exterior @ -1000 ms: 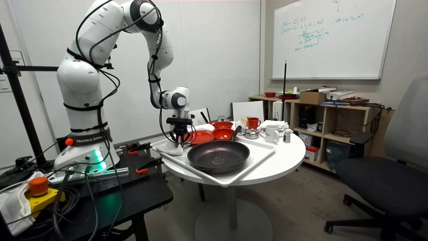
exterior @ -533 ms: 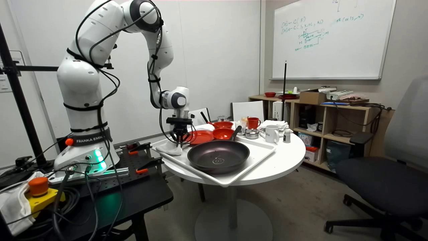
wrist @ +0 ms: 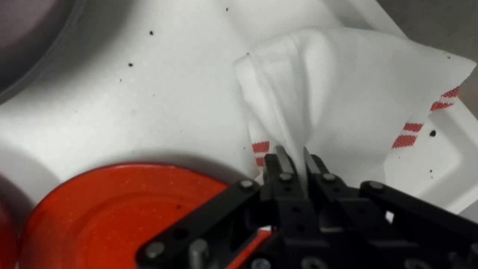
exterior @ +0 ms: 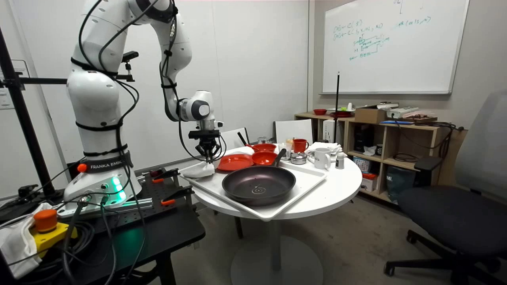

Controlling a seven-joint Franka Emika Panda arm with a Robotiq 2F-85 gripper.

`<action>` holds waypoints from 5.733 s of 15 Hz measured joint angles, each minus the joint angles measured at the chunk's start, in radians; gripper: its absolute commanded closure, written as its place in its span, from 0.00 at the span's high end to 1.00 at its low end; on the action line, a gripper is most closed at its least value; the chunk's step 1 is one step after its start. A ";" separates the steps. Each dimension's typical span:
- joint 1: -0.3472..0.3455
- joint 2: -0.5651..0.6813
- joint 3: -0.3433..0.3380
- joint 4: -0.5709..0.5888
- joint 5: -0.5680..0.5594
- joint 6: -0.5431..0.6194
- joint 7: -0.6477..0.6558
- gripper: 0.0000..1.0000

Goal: Wipe the red plate with a towel

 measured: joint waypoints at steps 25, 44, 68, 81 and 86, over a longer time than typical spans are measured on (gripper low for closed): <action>-0.111 -0.126 0.188 -0.034 -0.093 0.421 0.183 0.07; -0.082 -0.078 0.129 0.445 0.086 -0.378 0.446 0.07; -0.055 0.369 0.018 0.509 0.141 -0.108 0.083 0.07; 0.026 0.340 -0.042 0.400 -0.044 0.064 0.043 0.07; 0.029 0.335 -0.020 0.387 -0.086 0.053 -0.046 0.07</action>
